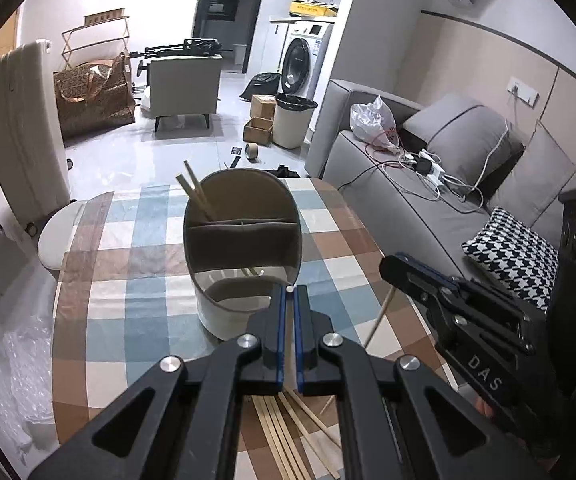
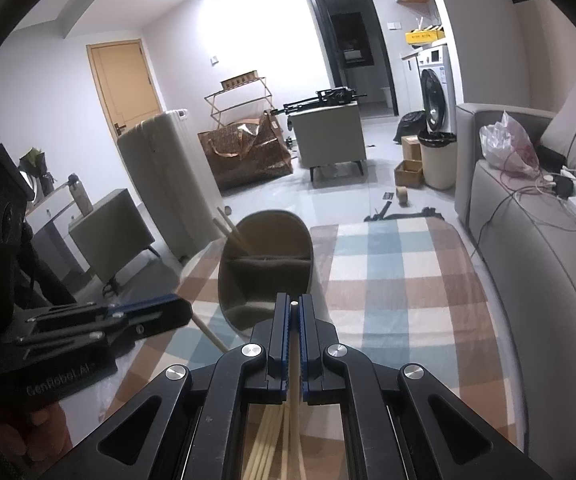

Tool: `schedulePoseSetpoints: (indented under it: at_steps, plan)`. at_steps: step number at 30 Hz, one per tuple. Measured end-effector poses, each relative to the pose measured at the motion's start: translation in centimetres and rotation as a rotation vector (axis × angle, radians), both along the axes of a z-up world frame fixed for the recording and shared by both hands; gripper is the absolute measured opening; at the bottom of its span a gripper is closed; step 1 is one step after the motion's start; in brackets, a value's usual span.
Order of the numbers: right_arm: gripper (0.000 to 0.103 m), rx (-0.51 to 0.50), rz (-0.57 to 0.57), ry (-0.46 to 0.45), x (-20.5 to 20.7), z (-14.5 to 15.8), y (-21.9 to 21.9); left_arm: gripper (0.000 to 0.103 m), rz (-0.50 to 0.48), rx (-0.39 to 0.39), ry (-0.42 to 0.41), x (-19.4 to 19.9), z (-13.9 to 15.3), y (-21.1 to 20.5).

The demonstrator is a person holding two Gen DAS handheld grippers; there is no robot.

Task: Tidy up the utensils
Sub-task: 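Lift both held chopsticks up and over the utensil holder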

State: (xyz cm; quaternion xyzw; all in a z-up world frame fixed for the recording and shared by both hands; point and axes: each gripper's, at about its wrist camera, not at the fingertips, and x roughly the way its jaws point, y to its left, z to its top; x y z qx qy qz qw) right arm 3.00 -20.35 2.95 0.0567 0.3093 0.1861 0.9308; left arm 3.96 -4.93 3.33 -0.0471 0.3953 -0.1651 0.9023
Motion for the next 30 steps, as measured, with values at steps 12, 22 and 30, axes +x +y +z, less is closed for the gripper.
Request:
schedulePoseSetpoints:
  at_steps: [12, 22, 30]
  plan:
    - [0.003, 0.019, -0.009, -0.087, 1.4, 5.5, -0.3, 0.000, -0.012, -0.025, -0.016, 0.2, 5.5, 1.3]
    - [0.003, 0.052, 0.000, -0.211, 4.7, 13.7, 1.1, 0.000, 0.001, -0.021, -0.098, 2.3, 12.5, 2.7]
    - [0.003, 0.061, 0.002, -0.238, 9.0, 15.2, 2.9, 0.000, 0.002, 0.011, -0.137, 5.3, 13.9, 3.2]
